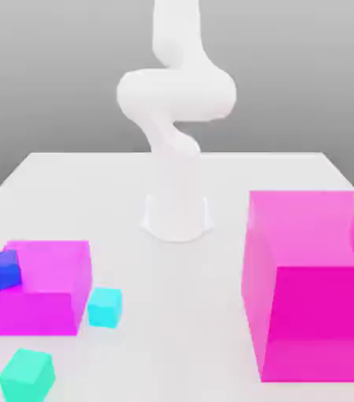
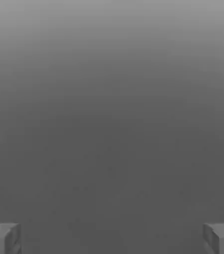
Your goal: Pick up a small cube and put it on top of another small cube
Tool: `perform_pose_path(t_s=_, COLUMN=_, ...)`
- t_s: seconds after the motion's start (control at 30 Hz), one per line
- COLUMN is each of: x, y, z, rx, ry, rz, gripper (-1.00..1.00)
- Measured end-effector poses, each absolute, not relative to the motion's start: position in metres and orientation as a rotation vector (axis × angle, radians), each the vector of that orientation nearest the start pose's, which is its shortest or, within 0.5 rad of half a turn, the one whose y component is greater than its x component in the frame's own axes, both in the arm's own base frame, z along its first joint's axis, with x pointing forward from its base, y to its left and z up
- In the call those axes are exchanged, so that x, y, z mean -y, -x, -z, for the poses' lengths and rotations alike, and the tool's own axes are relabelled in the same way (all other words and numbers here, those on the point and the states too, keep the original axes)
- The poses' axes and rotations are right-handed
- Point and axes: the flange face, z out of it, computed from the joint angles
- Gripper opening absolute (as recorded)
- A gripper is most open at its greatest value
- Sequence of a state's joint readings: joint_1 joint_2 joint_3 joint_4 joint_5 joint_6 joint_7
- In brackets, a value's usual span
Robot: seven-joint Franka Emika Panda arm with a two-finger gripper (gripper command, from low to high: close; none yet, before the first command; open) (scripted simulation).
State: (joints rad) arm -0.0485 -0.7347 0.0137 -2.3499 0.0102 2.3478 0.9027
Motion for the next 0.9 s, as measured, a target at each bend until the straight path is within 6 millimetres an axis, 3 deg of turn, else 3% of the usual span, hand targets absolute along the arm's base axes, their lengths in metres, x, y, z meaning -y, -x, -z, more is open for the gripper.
perform_pose_path(t_s=0.2, x=0.045, y=-0.417, z=-0.555, rx=-1.670, ry=2.218, rz=0.707, gripper=0.00)
perform_pose_path(t_s=0.43, x=0.087, y=-0.424, z=-0.424, rx=-2.157, ry=1.921, rz=0.460, gripper=0.00)
perform_pose_path(t_s=0.63, x=0.114, y=-0.397, z=-0.318, rx=-2.536, ry=1.582, rz=0.259, gripper=0.00)
perform_pose_path(t_s=0.9, x=0.131, y=-0.326, z=-0.201, rx=-2.950, ry=1.038, rz=0.018, gripper=0.00)
